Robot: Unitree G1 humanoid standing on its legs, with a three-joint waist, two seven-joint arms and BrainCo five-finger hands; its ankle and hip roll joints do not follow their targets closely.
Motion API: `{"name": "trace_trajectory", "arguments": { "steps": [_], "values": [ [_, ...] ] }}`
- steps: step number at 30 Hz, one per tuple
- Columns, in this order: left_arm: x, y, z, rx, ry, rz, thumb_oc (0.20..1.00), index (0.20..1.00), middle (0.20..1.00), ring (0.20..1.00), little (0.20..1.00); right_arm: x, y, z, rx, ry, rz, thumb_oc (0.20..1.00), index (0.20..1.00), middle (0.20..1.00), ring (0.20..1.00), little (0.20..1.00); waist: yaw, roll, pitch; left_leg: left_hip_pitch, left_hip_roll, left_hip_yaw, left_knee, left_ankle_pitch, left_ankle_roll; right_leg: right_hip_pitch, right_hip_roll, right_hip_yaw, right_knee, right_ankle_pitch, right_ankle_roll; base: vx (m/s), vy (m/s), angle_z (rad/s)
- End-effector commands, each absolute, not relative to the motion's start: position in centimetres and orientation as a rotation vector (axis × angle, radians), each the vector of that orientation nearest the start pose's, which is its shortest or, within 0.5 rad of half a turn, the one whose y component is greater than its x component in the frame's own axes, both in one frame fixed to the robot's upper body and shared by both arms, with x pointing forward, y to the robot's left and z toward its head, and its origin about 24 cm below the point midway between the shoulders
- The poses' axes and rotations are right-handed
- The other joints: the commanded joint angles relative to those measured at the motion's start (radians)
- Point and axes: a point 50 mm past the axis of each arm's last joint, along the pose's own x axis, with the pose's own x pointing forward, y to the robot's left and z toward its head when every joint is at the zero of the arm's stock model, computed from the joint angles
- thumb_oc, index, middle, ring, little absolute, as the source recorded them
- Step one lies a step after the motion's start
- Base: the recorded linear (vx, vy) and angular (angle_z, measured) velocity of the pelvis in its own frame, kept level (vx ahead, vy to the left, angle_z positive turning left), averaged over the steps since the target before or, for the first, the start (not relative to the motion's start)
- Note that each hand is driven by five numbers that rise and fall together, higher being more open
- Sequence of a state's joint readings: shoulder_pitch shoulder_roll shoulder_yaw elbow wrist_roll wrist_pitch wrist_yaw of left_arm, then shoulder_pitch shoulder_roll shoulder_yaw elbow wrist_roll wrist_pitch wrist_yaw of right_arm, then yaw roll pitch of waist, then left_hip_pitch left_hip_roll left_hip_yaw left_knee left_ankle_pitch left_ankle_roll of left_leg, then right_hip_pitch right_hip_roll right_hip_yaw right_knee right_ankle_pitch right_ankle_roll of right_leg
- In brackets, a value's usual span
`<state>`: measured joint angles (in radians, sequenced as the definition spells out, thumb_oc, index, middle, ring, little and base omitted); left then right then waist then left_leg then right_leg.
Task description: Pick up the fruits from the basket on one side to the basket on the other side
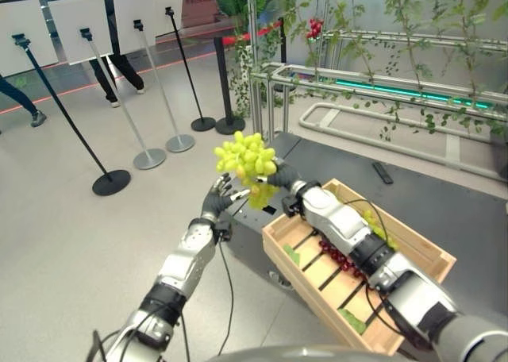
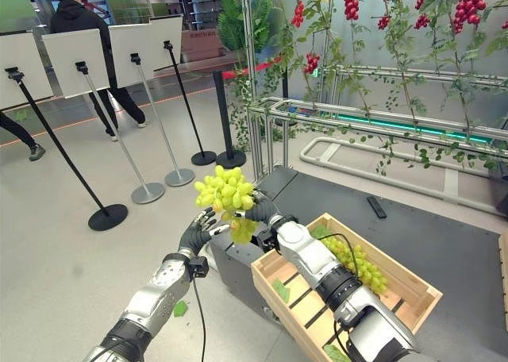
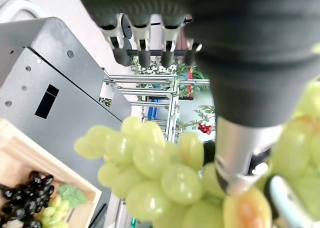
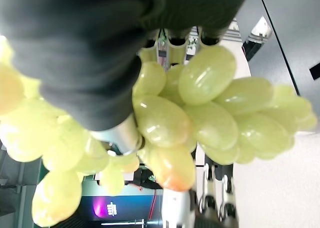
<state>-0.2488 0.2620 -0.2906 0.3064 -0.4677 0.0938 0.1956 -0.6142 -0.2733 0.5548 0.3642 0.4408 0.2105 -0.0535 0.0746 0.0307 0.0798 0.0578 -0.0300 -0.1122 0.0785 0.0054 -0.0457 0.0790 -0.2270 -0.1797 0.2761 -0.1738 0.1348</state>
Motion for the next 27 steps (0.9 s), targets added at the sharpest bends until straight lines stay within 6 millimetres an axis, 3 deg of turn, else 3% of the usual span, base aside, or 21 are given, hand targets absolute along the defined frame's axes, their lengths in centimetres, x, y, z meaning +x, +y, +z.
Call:
{"name": "trace_trajectory", "arguments": {
  "steps": [1,11,27],
  "values": [
    [30.3,14.9,3.8,-0.113,0.147,-0.013,1.0,1.0,1.0,1.0,1.0,36.0,-6.5,13.8,-0.136,-0.071,0.409,0.2,0.2,0.2,0.2,0.2,0.029,-0.045,-0.038,-0.016,0.011,0.005,0.078,-0.167,-0.01,-0.005,-0.055,-0.021,-0.059,0.043,0.028,0.0,0.0,0.0],
    [30.5,14.6,4.6,-0.135,0.113,0.004,1.0,1.0,1.0,1.0,1.0,36.6,-7.3,14.4,-0.164,-0.087,0.36,0.2,0.2,0.2,0.2,0.2,0.031,-0.044,-0.039,-0.012,0.01,0.003,0.077,-0.167,-0.009,-0.002,-0.054,-0.022,-0.058,0.042,0.027,0.0,0.0,0.0],
    [32.3,11.1,6.8,-0.05,0.052,-0.127,1.0,1.0,1.0,1.0,1.0,35.6,-3.4,13.9,-0.156,-0.071,0.503,0.2,0.2,0.2,0.2,0.2,0.018,-0.039,-0.046,-0.006,0.013,0.006,0.076,-0.166,-0.011,0.004,-0.051,-0.024,-0.062,0.04,0.025,0.0,0.0,0.0]
  ]
}}
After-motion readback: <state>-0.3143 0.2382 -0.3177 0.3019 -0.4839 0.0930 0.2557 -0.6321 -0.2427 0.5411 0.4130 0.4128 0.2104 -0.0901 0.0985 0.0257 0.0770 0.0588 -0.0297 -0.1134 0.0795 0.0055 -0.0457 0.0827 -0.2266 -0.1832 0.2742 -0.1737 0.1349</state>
